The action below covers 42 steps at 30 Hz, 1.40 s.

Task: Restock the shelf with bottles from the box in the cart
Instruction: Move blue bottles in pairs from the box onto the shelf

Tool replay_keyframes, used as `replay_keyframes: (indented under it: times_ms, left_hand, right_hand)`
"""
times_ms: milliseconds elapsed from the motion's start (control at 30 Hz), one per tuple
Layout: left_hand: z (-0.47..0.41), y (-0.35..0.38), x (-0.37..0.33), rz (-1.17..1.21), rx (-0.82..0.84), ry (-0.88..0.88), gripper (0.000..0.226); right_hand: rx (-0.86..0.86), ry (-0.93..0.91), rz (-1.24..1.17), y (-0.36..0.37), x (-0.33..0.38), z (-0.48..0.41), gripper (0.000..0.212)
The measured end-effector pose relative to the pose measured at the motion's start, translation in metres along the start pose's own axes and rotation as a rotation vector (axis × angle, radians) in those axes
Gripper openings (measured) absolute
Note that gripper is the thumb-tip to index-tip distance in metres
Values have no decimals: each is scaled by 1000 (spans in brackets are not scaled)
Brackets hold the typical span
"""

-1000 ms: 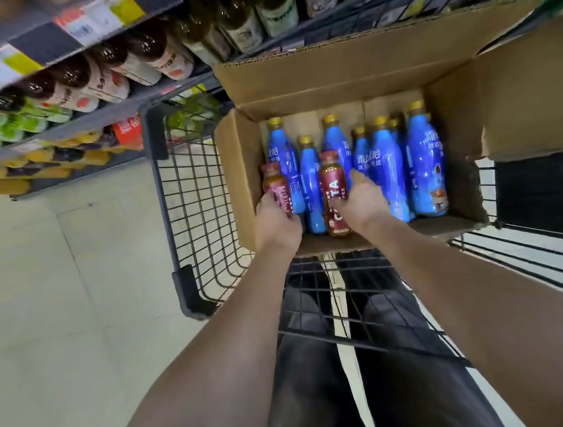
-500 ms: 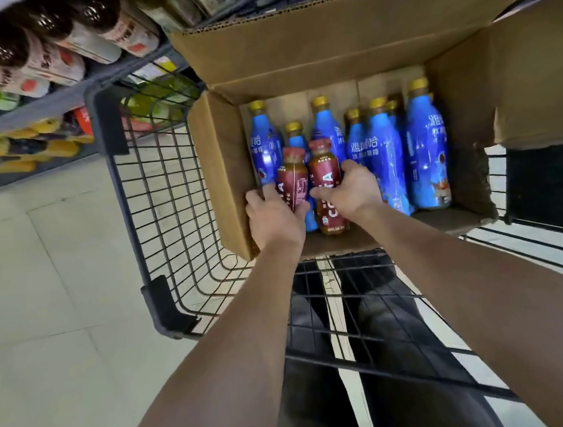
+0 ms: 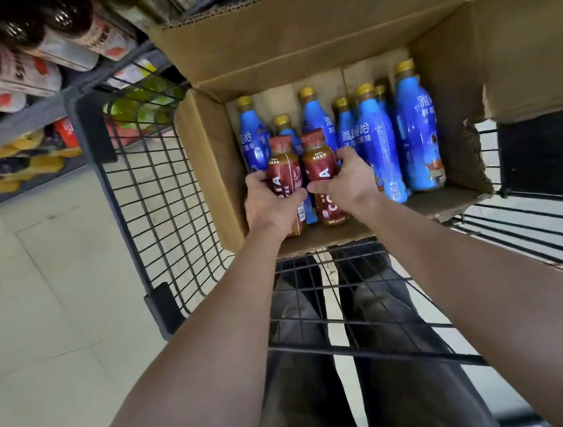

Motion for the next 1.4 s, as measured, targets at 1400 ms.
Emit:
replay_keyframes:
  times_ms: [1400]
  left_hand:
    - [420,-374,-108,236,-276,957,81]
  right_hand:
    - [-496,-833,-142,-55,130,576,59]
Point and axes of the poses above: each hand's wrist, its own z-axis away from the middle knuckle, its own y-axis out of the palm, x = y × z, the point moved 6 cm from there along -z, towards the middle knuckle, and after that the axes turned 8 degrees about y, right-handed, at the moved point
